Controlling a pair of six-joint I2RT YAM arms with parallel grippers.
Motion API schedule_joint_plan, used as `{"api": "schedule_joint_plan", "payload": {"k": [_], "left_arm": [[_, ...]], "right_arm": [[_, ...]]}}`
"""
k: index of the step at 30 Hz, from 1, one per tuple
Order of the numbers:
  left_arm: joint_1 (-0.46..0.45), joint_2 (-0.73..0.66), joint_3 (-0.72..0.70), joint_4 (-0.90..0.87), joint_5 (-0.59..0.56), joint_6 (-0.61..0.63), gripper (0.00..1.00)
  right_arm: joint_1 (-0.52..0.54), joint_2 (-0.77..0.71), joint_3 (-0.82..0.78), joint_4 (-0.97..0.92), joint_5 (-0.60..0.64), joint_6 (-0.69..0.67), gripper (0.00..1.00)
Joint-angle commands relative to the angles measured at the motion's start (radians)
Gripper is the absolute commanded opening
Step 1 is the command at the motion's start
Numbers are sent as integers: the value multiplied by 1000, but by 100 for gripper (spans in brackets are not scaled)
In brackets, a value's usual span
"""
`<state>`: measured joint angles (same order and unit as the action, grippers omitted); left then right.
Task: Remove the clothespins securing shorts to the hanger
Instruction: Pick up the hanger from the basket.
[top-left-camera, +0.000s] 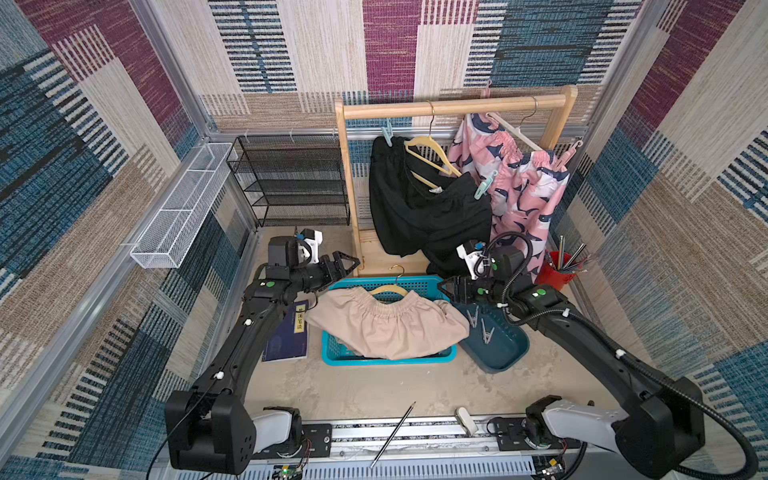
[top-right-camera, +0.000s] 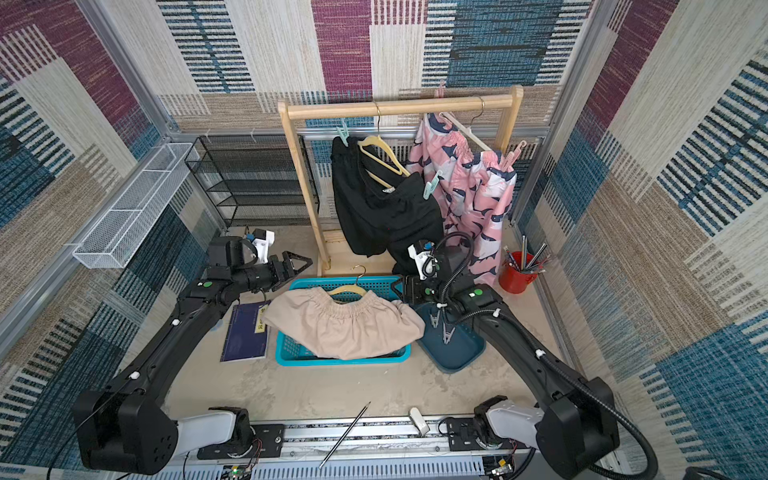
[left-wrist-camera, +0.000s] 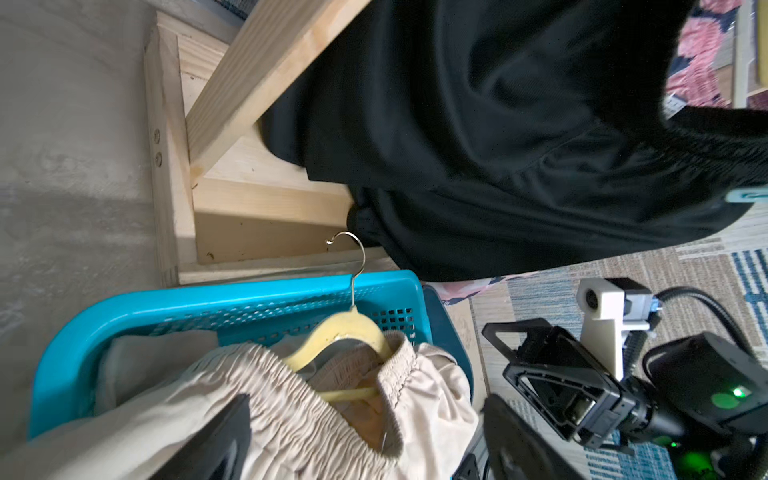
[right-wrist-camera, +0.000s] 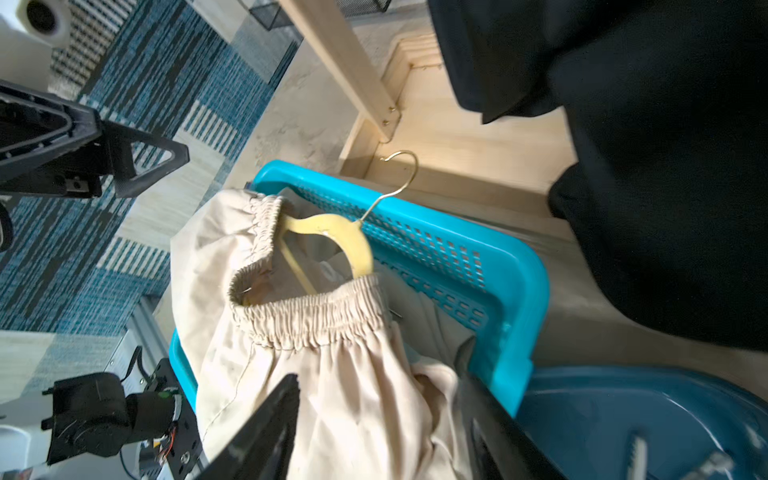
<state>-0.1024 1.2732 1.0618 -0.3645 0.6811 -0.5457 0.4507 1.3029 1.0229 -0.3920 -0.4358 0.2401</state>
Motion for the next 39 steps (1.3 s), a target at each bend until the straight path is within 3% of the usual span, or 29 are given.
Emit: {"api": "schedule_joint_plan", "payload": {"k": [1,13,26,29,35,39], "left_arm": [[1,-11,-3,-51,5,60,90],[1,-16,-2,-74,17,93,89],[1,10,9,-77,32,105,90],[1,21,21,-83,34,103,90],[1,34,26,-64,46,76,90],[1,34,17,-57,43,70,90]], "right_arm": [[29,82,43,78,-55,-46,64],[72,390,183,88,-140,-134,65],[109,523,198,171,-254,-112,63],[112,534,197,185,-274,-114,57],[114,507,196,195,-278,-122,31],[114,465,191,181,-256,-131,24]]}}
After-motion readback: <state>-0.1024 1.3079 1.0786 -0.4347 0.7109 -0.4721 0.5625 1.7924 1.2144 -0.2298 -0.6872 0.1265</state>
